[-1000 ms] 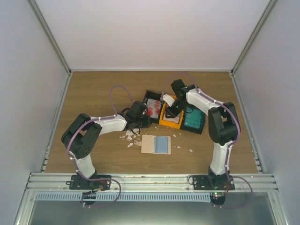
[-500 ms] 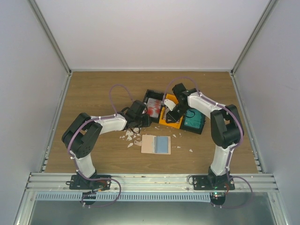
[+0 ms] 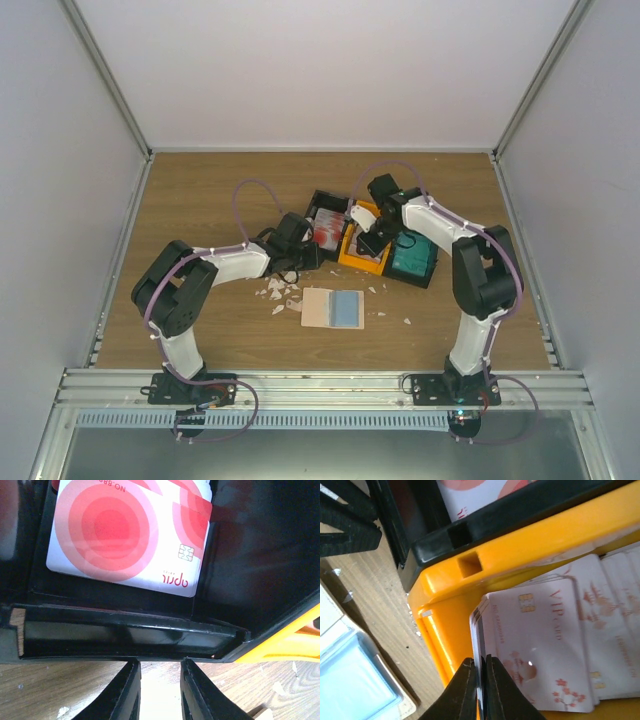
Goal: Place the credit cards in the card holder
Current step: Pick up the credit card from the storage box.
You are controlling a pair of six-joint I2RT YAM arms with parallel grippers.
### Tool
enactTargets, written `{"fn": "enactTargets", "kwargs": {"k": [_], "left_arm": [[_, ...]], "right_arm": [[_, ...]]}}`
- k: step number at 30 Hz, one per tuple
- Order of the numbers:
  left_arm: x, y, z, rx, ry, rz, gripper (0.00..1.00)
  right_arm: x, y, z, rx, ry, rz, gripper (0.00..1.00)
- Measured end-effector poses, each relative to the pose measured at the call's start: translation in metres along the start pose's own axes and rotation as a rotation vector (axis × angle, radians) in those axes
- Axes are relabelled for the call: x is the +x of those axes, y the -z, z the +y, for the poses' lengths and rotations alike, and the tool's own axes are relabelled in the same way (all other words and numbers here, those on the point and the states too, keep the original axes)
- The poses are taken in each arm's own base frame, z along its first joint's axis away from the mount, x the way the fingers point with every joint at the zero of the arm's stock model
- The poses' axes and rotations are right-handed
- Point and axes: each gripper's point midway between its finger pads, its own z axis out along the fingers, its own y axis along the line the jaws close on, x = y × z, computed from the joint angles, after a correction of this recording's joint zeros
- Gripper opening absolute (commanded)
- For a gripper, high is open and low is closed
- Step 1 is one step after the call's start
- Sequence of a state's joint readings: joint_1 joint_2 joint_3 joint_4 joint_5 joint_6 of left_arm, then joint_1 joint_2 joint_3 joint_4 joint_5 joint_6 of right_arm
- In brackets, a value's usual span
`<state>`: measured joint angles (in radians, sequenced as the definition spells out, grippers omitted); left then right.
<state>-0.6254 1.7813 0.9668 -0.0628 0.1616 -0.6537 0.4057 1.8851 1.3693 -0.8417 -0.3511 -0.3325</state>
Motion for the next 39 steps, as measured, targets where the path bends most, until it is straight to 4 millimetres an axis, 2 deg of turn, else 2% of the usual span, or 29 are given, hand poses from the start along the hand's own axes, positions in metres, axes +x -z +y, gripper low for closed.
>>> {"fn": "enactTargets", "kwargs": {"k": [3, 11, 18, 22, 25, 29, 34, 37, 39], "left_arm": [[0.0, 0.0, -0.003, 0.015, -0.002, 0.001, 0.28], [-0.006, 0.011, -0.018, 0.092, -0.013, -0.04, 0.4], [-0.014, 0.03, -0.033, 0.164, -0.015, -0.09, 0.46], [-0.017, 0.035, -0.04, 0.194, -0.022, -0.104, 0.48], [-0.017, 0.037, -0.044, 0.218, -0.021, -0.099, 0.54], [-0.014, 0.042, -0.055, 0.28, -0.023, -0.083, 0.64], [-0.014, 0.049, -0.075, 0.38, -0.046, -0.059, 0.77], [-0.022, 0.058, -0.095, 0.446, -0.082, -0.058, 0.83], [-0.032, 0.066, -0.111, 0.493, -0.117, -0.072, 0.84]], "right_arm": [[-0.004, 0.006, -0.006, 0.039, 0.008, -0.019, 0.01], [-0.015, 0.024, -0.013, 0.106, -0.007, -0.073, 0.0], [-0.021, 0.031, -0.028, 0.157, -0.088, -0.126, 0.01], [-0.018, 0.036, -0.035, 0.167, -0.144, -0.145, 0.01], [-0.021, 0.043, -0.039, 0.168, -0.174, -0.177, 0.0], [-0.025, 0.059, -0.043, 0.151, -0.236, -0.257, 0.01], [-0.023, 0.093, -0.056, 0.115, -0.368, -0.406, 0.01], [-0.022, 0.113, -0.057, 0.053, -0.442, -0.512, 0.0], [-0.022, 0.122, -0.051, 0.0, -0.47, -0.566, 0.0]]}}
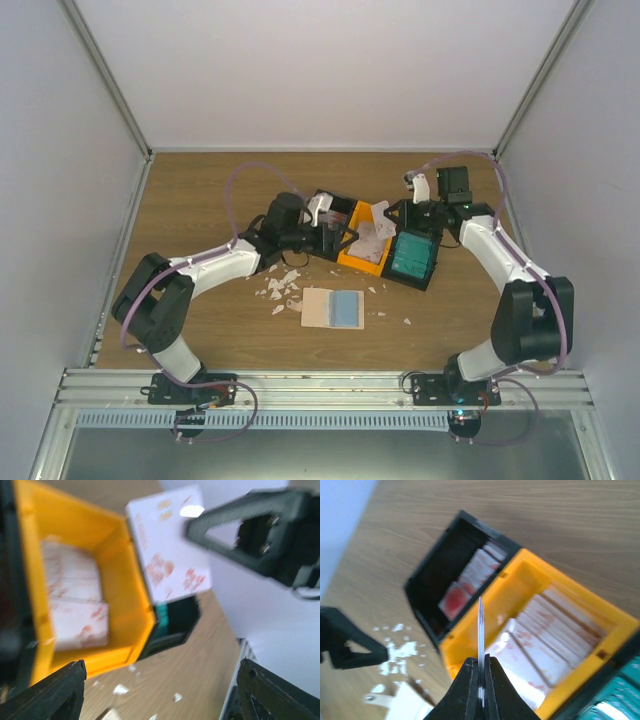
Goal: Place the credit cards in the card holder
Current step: Pick up the credit card from the storage box.
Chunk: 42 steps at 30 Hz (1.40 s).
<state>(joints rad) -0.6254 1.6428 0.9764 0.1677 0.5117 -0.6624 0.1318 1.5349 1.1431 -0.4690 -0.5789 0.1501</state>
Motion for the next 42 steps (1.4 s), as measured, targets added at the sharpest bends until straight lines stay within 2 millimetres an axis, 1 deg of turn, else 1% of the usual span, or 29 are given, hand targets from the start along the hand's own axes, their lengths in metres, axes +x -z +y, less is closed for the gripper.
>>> {"fn": "enactTargets", "kwargs": {"k": [4, 6, 9, 11, 15, 17, 18, 20, 21, 23, 24, 27, 30, 32, 33, 36, 39, 42], "left_arm": [[-0.026, -0.001, -0.032, 0.09, -0.064, -0.021, 0.86], [-0.035, -0.001, -0.046, 0.132, -0.081, -0.023, 0.86], [-0.038, -0.003, -0.056, 0.176, -0.081, -0.012, 0.85], [-0.038, -0.005, -0.057, 0.192, -0.07, -0.002, 0.82], [-0.031, -0.012, -0.052, 0.2, -0.029, 0.03, 0.75], [-0.028, -0.013, -0.051, 0.201, -0.016, 0.038, 0.69], [-0.029, -0.013, -0.052, 0.205, -0.012, 0.037, 0.64], [-0.03, -0.012, -0.056, 0.222, -0.014, 0.033, 0.5], [-0.03, -0.011, -0.058, 0.235, -0.011, 0.037, 0.45], [-0.033, -0.009, -0.065, 0.262, -0.02, 0.029, 0.37], [-0.034, -0.008, -0.068, 0.272, -0.029, 0.025, 0.3], [-0.034, -0.007, -0.071, 0.283, -0.03, 0.026, 0.14], [-0.032, -0.006, -0.075, 0.304, -0.043, 0.039, 0.01], [-0.032, -0.004, -0.082, 0.329, -0.059, 0.042, 0.0], [-0.034, -0.002, -0.086, 0.339, -0.069, 0.039, 0.0], [-0.036, 0.001, -0.091, 0.347, -0.075, 0.035, 0.0], [-0.037, 0.001, -0.091, 0.348, -0.076, 0.034, 0.0], [-0.038, 0.002, -0.09, 0.343, -0.072, 0.033, 0.0]], "right_arm": [[-0.002, 0.012, 0.03, -0.149, -0.051, -0.06, 0.0], [-0.003, 0.018, 0.045, -0.23, -0.07, -0.088, 0.01], [-0.001, 0.024, 0.059, -0.311, -0.098, -0.111, 0.0], [0.0, 0.028, 0.066, -0.352, -0.114, -0.116, 0.01], [0.001, 0.034, 0.08, -0.444, -0.139, -0.12, 0.03], [-0.001, 0.04, 0.087, -0.485, -0.142, -0.126, 0.04], [-0.003, 0.043, 0.09, -0.504, -0.138, -0.131, 0.04], [-0.007, 0.05, 0.096, -0.541, -0.127, -0.143, 0.04], [-0.008, 0.052, 0.097, -0.547, -0.125, -0.148, 0.05], [-0.01, 0.055, 0.099, -0.566, -0.125, -0.151, 0.07], [-0.01, 0.057, 0.099, -0.572, -0.127, -0.149, 0.08], [-0.01, 0.061, 0.102, -0.593, -0.121, -0.147, 0.11], [-0.012, 0.063, 0.097, -0.583, -0.125, -0.159, 0.17], [-0.014, 0.064, 0.092, -0.569, -0.134, -0.169, 0.23], [-0.014, 0.064, 0.09, -0.565, -0.136, -0.171, 0.28], [-0.015, 0.068, 0.092, -0.568, -0.12, -0.179, 0.38], [-0.015, 0.074, 0.093, -0.564, -0.106, -0.194, 0.4], [-0.011, 0.076, 0.088, -0.548, -0.112, -0.205, 0.4]]}}
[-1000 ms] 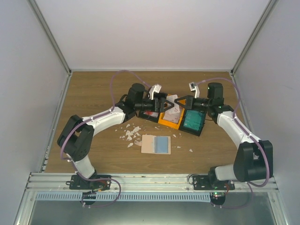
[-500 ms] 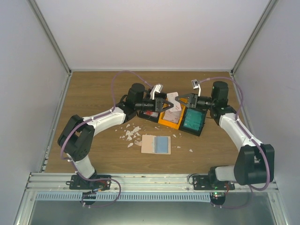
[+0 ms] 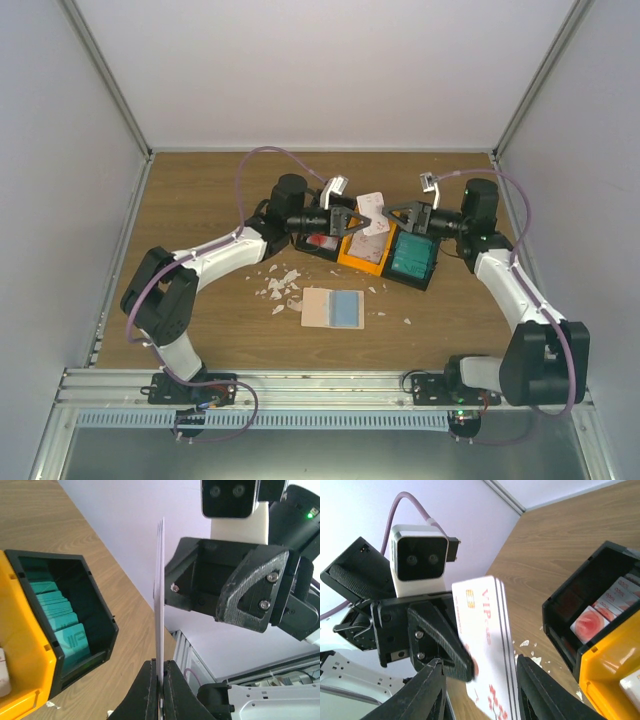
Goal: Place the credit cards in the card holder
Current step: Pick up the credit card from the storage box, then place the credit card in the storage box.
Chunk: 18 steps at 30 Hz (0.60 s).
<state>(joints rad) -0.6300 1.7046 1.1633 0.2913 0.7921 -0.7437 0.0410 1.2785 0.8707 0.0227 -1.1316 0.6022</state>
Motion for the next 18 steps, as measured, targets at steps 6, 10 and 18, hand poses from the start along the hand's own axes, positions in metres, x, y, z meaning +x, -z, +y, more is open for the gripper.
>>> {"fn": "enactTargets", "kwargs": {"k": [6, 10, 18], "left_arm": [[-0.003, 0.006, 0.009, -0.024, 0.025, 0.0, 0.0], [-0.006, 0.007, 0.003, -0.001, 0.016, 0.006, 0.0], [-0.003, 0.008, -0.005, 0.038, 0.001, 0.037, 0.0]], "right_arm": [[0.014, 0.002, -0.012, 0.021, -0.033, 0.005, 0.28], [0.017, 0.003, -0.015, 0.031, -0.025, 0.006, 0.21], [0.018, 0.003, -0.018, 0.046, -0.004, 0.004, 0.08]]}}
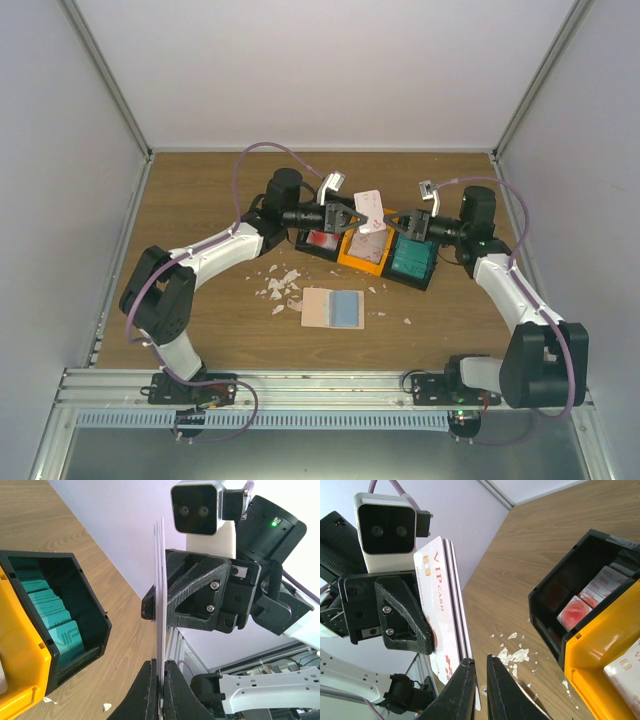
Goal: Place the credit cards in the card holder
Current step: Place the credit card in the storage box.
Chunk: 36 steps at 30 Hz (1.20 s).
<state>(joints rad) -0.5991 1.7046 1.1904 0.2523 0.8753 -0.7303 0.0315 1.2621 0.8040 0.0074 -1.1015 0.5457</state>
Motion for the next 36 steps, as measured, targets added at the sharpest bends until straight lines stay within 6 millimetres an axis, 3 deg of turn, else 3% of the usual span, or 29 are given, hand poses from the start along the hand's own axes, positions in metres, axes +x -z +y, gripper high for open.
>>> {"fn": "enactTargets", "kwargs": {"k": [12, 18, 22, 30, 32, 36], "left_arm": [[0.008, 0.0, -0.002, 0.018, -0.03, 0.036, 0.0], [0.01, 0.001, -0.005, 0.042, -0.025, 0.054, 0.0], [0.009, 0.005, -0.006, 0.057, -0.006, 0.061, 0.0], [-0.005, 0.002, -0.019, 0.107, 0.012, 0.077, 0.0], [-0.007, 0.0, -0.018, 0.115, 0.016, 0.083, 0.0], [-0.01, -0.003, -0.005, 0.107, 0.044, 0.091, 0.03]], "right_arm": [[0.009, 0.001, -0.002, 0.006, 0.021, 0.036, 0.07], [0.012, -0.001, 0.005, -0.031, 0.033, 0.055, 0.18], [0.011, -0.003, 0.012, -0.074, 0.037, 0.054, 0.18], [0.003, -0.007, 0.031, -0.161, 0.03, 0.04, 0.07], [0.001, -0.008, 0.033, -0.175, 0.014, 0.036, 0.01], [-0.002, -0.01, 0.027, -0.17, -0.018, 0.031, 0.01]]}}
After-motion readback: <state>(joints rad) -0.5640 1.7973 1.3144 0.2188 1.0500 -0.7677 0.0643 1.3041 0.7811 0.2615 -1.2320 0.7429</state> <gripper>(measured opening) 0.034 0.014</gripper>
